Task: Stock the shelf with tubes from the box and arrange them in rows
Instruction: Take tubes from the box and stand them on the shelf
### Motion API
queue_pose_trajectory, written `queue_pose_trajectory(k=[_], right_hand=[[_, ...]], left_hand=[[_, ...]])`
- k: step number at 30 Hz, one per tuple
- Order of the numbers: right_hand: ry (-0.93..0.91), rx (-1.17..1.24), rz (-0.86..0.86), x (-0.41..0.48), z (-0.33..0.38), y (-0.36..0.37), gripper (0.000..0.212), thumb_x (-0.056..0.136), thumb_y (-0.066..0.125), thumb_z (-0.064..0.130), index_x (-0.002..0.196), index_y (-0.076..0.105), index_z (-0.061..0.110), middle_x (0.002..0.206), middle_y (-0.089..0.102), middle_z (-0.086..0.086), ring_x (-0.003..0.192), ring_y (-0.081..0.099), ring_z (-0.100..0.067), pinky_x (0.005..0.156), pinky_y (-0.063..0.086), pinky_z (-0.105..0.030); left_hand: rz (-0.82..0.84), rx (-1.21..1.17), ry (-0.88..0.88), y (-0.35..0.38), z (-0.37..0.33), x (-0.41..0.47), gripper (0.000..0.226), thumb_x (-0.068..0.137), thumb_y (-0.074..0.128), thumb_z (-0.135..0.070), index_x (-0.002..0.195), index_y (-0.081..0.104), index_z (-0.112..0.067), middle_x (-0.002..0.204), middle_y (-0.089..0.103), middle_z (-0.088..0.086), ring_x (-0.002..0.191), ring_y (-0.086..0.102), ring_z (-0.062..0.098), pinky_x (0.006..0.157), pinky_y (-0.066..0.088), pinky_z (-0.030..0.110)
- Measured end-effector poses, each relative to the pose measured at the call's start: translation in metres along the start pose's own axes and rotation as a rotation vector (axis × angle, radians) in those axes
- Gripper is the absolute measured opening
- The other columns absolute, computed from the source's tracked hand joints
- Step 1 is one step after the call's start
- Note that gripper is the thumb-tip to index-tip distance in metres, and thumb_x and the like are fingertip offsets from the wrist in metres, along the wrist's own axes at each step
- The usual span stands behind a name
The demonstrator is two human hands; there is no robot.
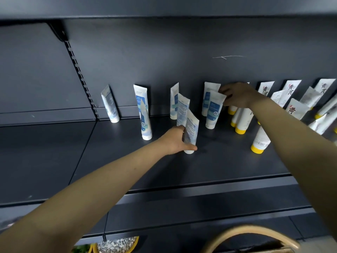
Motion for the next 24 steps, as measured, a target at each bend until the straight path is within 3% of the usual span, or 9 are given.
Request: queue_pose_trajectory(k=[3,6,11,14,16,19,24], right_hand=[[0.031,0.002,0.039,-0.022,0.009,-0.011,0.046,0.081,0.068,0.007,0.125,0.055,0.006,0.12,0.061,-0.01,0.112,0.055,-0.027,0.094,0.043,-0.031],[0.09,-0.042,0.143,-0.04,0.016,-0.014,0.051,0.078,0.073,0.015,0.126,0.054,0.015,0.119,0.062,-0.005,0.111,0.057,-0.023,0.094,0.043,-0.03],[0.149,-0.199,0.297,-0.084,0.049,-0.017,0.052,0.077,0.075,0.024,0.124,0.053,0.019,0.113,0.06,0.004,0.107,0.055,-0.018,0.095,0.044,-0.03],[0.216,-0.286,0.377,-0.116,0.069,-0.012,0.059,0.071,0.078,0.034,0.124,0.053,0.025,0.115,0.059,0.006,0.111,0.056,-0.022,0.099,0.046,-0.037],[0.259,-0.345,0.427,-0.137,0.079,-0.005,0.066,0.064,0.08,0.042,0.123,0.053,0.029,0.119,0.06,0.002,0.111,0.058,-0.025,0.096,0.048,-0.04],[0.3,-0.38,0.5,-0.173,0.097,0.007,0.06,0.074,0.075,0.037,0.128,0.049,0.028,0.124,0.058,0.0,0.114,0.056,-0.022,0.086,0.05,-0.032],[0.328,-0.411,0.509,-0.227,0.116,0.02,0.07,0.068,0.077,0.046,0.13,0.047,0.031,0.126,0.055,0.001,0.115,0.054,-0.025,0.1,0.045,-0.042]], left_hand=[[0.024,0.059,0.0,-0.01,0.002,-0.012,0.076,0.073,0.077,-0.042,0.135,0.044,-0.013,0.134,0.051,0.004,0.117,0.052,0.018,0.1,0.042,0.028],[0.038,0.077,0.03,-0.029,-0.001,-0.03,0.074,0.077,0.075,-0.036,0.138,0.04,-0.013,0.136,0.048,0.003,0.124,0.048,0.018,0.095,0.036,0.021],[0.045,0.163,0.103,-0.061,-0.01,-0.064,0.067,0.081,0.072,-0.035,0.135,0.042,-0.011,0.131,0.052,0.003,0.12,0.05,0.019,0.091,0.038,0.022],[0.083,0.262,0.137,-0.072,-0.012,-0.085,0.068,0.08,0.072,-0.041,0.135,0.043,-0.013,0.131,0.052,0.002,0.117,0.052,0.019,0.096,0.042,0.026],[0.135,0.328,0.169,-0.074,-0.013,-0.099,0.069,0.079,0.071,-0.045,0.134,0.045,-0.014,0.131,0.054,0.002,0.115,0.053,0.019,0.098,0.043,0.029],[0.173,0.377,0.234,-0.075,-0.02,-0.124,0.064,0.08,0.07,-0.046,0.132,0.049,-0.015,0.128,0.056,0.0,0.113,0.055,0.018,0.097,0.044,0.029],[0.202,0.392,0.351,-0.062,-0.038,-0.16,0.063,0.081,0.068,-0.048,0.132,0.049,-0.016,0.131,0.055,-0.001,0.115,0.054,0.017,0.1,0.044,0.033]])
Point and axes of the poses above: each hand's wrist, its own x-axis towards the middle knuckle, its own y-axis out of the palm, z = x × y, the point moved 7 cm from there along x, towards the middle knuckle
